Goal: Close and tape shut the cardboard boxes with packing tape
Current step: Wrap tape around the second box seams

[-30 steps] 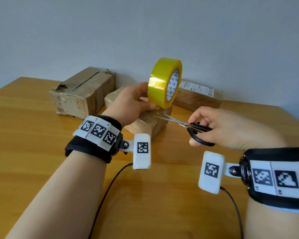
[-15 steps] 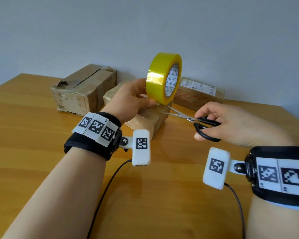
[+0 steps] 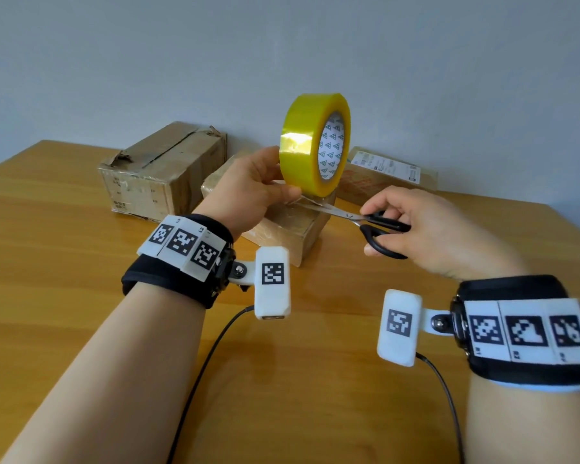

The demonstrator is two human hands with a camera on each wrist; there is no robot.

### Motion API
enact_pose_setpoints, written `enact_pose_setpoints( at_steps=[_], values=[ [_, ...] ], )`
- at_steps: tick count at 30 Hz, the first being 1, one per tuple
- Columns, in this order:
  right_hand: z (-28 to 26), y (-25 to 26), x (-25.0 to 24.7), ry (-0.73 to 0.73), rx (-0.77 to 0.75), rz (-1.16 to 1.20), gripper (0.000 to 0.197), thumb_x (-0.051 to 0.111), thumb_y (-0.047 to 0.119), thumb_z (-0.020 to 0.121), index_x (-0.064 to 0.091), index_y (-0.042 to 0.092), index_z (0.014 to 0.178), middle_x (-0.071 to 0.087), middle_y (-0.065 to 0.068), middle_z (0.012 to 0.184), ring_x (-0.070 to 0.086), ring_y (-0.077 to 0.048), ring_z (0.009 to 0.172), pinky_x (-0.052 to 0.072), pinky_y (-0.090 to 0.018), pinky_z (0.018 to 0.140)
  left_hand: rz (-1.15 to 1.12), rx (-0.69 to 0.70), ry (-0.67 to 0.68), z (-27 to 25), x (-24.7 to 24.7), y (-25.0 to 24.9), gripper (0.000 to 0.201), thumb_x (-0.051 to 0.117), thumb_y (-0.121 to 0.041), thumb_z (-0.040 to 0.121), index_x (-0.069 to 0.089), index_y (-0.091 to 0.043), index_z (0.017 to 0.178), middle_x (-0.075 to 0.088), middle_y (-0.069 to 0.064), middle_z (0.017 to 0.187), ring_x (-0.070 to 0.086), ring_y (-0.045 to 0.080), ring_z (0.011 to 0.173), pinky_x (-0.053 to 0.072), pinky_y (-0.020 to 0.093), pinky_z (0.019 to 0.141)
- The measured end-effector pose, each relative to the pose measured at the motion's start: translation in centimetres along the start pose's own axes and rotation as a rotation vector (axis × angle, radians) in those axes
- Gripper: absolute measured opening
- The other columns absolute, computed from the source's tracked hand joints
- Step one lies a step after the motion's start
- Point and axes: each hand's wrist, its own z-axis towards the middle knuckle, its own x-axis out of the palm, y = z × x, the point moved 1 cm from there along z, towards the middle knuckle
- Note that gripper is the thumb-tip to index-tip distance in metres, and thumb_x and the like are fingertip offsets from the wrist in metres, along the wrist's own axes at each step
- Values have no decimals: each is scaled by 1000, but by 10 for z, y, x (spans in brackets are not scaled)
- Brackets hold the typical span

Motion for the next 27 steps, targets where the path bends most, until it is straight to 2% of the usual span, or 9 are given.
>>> enact_pose_setpoints(
  at_steps=[4,7,10,15,19,23,27],
  values=[
    [-1,-3,-4,-16,1,-15,41,88,34,76,64,45,107,63,14,99,61,-8,88,46,-30,72,-20,-1,2,-1,0,-1,40,65,5,89,62,-11,125,74,6,111,71,20,102,58,34,89],
    [-5,-6,-10,-20,19,-4,40,89,34,75,64,47,103,65,14,97,63,-9,88,51,-34,77,-27,-14,-3,0,1,0,40,66,5,88,62,-11,125,74,6,110,71,19,99,58,27,83],
    [-5,-6,-10,-32,13,22,39,89,32,76,64,46,103,67,14,95,64,-8,87,50,-33,76,-32,-23,2,0,1,1,40,66,4,89,62,-13,125,74,5,109,72,19,96,57,25,78],
    [-2,-6,-6,-23,0,14,41,88,33,76,64,46,106,65,14,100,63,-8,89,49,-31,74,7,-25,25,3,2,3,40,65,0,91,61,-16,128,73,3,112,71,17,99,58,28,83],
    [1,-7,-1,-45,1,11,43,89,32,76,64,45,108,63,11,103,63,-10,89,50,-32,76,62,-9,33,4,3,5,40,64,-3,92,61,-19,129,73,-1,114,70,11,101,57,21,82],
    [1,-7,-1,-45,-2,55,41,89,30,76,67,43,108,67,13,98,64,-9,90,53,-34,82,61,-11,31,4,4,5,39,62,-4,94,59,-20,130,72,-1,114,70,12,102,58,28,86],
    [-1,-9,-3,-10,25,95,40,89,30,75,68,40,108,70,10,94,67,-10,87,57,-39,87,17,-24,36,4,5,4,40,60,-1,95,58,-17,132,72,3,114,71,15,101,59,29,84]
  ],
)
